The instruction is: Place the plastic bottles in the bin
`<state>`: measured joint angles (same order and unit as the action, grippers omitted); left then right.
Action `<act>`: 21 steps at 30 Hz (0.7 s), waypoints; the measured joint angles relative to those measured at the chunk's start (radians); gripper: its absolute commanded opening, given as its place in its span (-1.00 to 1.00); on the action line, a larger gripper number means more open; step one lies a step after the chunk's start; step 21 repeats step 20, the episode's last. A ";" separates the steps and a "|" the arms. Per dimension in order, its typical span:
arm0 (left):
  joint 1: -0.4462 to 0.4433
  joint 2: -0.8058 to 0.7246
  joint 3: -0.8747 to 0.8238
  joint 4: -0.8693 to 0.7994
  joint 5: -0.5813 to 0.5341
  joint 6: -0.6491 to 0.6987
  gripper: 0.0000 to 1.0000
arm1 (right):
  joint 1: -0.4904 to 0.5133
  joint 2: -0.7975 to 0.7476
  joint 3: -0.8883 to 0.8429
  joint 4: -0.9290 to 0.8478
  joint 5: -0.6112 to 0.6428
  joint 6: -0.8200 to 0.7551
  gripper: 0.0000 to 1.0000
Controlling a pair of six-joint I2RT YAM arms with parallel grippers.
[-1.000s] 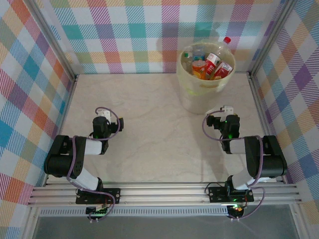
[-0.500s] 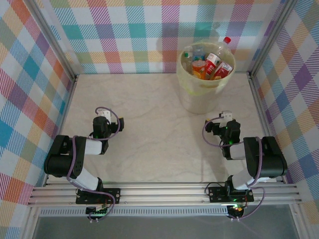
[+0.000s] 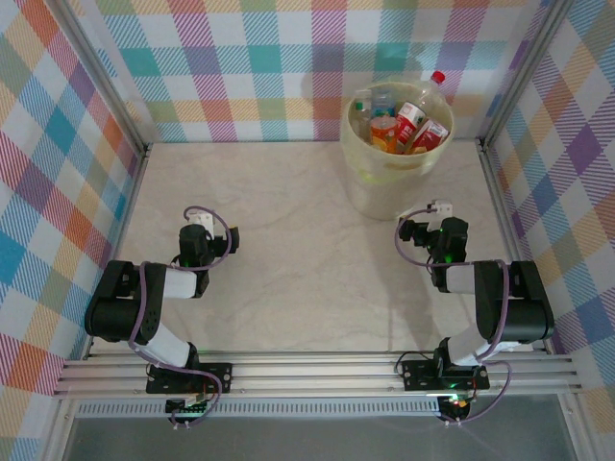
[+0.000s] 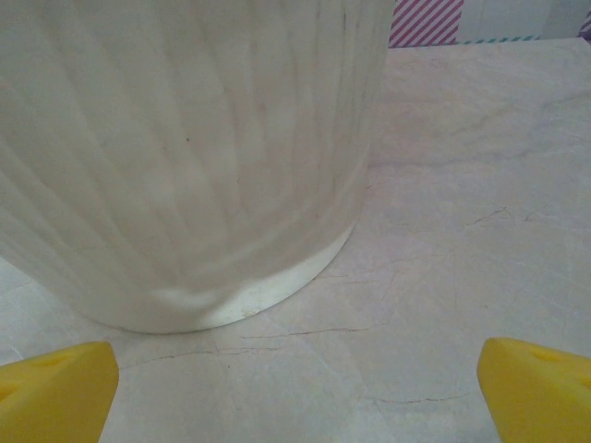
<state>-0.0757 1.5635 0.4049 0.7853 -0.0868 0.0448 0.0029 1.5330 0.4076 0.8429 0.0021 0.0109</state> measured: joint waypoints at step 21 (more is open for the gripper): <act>0.000 0.000 0.000 0.000 0.000 0.000 1.00 | 0.000 0.000 0.000 -0.018 -0.023 0.000 0.99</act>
